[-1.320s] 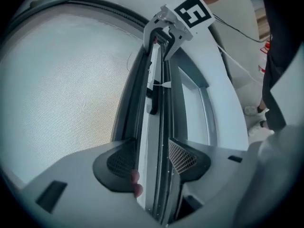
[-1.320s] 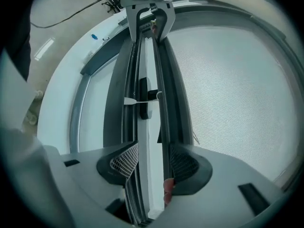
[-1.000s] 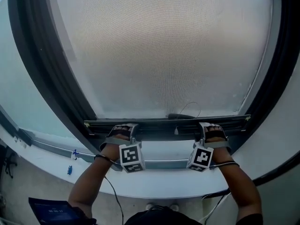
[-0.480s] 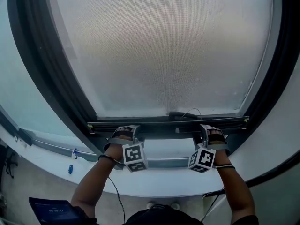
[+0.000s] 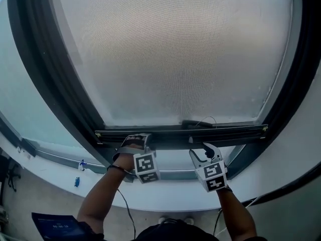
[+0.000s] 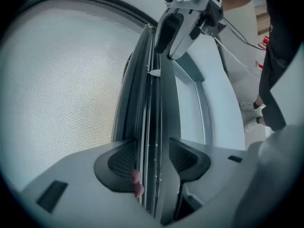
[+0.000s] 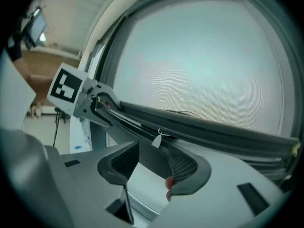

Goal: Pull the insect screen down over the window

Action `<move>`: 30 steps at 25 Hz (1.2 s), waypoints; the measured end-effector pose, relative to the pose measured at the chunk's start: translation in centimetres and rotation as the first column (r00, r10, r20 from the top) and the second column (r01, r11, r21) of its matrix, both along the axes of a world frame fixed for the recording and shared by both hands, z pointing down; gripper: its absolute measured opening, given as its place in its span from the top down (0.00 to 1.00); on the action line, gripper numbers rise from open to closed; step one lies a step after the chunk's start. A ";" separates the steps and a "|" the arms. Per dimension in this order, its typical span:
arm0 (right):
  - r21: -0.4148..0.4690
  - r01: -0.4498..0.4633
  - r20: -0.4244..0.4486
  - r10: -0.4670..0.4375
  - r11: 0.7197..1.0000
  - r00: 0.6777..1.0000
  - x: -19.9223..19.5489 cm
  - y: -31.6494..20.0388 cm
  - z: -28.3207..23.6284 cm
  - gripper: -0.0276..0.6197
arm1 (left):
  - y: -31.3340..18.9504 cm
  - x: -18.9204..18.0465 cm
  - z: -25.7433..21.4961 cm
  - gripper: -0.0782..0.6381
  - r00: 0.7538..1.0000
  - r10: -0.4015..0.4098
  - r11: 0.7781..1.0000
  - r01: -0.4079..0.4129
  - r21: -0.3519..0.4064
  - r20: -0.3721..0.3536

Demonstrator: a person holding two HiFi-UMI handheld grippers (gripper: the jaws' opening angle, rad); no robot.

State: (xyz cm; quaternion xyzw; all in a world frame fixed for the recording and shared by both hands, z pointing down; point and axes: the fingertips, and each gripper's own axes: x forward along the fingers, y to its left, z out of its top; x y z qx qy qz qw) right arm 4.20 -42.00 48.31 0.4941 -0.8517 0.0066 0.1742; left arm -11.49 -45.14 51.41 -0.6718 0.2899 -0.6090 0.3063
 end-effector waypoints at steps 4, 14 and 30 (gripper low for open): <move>-0.043 -0.051 0.128 0.057 0.998 0.990 0.7 -1.7 0.6 0.73 | 0.0 0.0 0.1 0.60 1.000 -0.008 1.000 0.008 -0.001 0.003; -0.140 -0.074 0.200 0.101 0.987 0.975 -0.3 -4.1 1.7 0.81 | -0.1 0.3 0.3 0.60 1.000 0.002 1.000 -0.002 -0.007 -0.005; -0.137 -0.112 0.170 0.134 0.984 0.976 -0.2 -4.2 1.2 0.89 | -0.4 0.2 0.1 0.60 0.999 -0.028 0.999 0.027 0.035 0.036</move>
